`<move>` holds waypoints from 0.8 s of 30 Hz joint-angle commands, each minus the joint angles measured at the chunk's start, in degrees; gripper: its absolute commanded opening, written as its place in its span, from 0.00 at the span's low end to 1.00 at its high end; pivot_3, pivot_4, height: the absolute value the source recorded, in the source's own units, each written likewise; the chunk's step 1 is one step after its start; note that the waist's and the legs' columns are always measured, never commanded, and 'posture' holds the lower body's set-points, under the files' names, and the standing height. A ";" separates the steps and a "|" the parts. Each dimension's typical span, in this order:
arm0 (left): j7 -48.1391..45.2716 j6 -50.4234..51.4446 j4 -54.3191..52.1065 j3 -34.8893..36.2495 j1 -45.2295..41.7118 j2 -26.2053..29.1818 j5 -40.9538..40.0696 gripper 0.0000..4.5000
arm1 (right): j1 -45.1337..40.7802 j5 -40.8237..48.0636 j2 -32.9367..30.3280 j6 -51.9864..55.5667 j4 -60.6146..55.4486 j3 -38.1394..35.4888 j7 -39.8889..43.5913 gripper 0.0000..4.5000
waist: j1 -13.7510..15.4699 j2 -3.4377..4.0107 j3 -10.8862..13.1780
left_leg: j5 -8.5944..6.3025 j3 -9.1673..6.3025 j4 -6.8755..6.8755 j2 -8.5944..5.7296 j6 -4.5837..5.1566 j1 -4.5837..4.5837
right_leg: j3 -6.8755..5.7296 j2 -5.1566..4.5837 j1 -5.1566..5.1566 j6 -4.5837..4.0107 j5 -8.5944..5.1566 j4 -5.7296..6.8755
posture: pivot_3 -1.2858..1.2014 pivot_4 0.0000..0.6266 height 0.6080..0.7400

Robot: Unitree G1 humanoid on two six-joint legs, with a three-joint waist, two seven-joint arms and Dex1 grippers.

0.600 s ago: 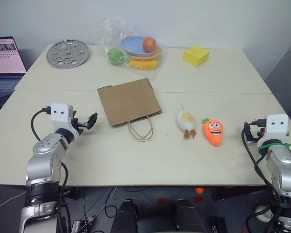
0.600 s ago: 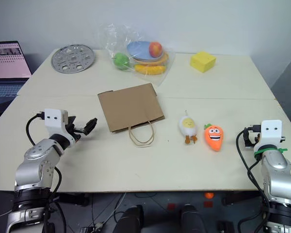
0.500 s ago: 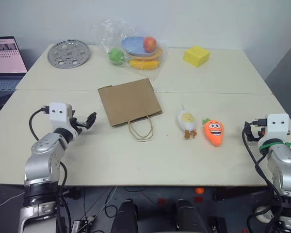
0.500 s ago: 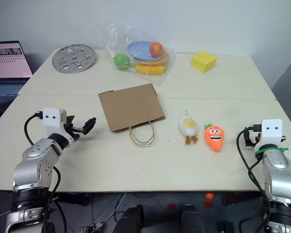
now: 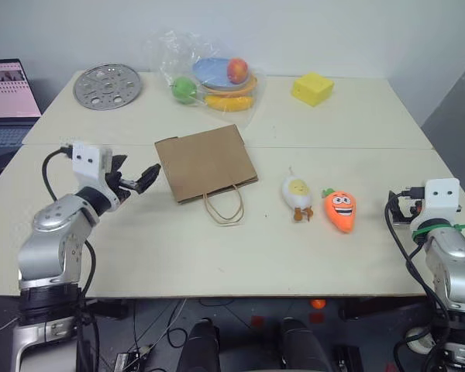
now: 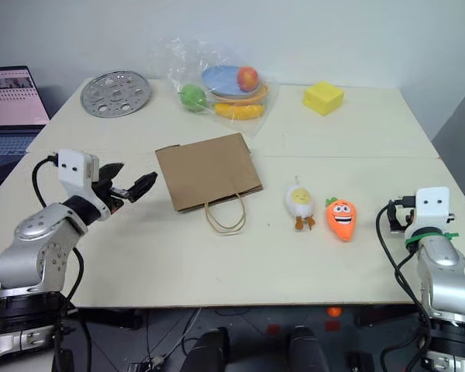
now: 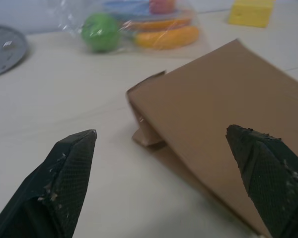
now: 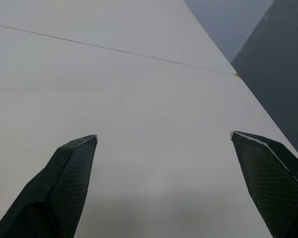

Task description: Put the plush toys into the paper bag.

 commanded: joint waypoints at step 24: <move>-30.60 1.67 -2.40 -33.08 -8.97 2.37 6.05 1.00 | -4.70 25.50 -10.58 19.28 -37.36 17.68 25.29 1.00 | 0.10 0.08 0.07 | -0.02 -0.04 0.01 0.02 0.03 -0.14 | -0.04 0.01 -0.07 0.12 -0.11 -0.11 | 0.52 0.24 1.00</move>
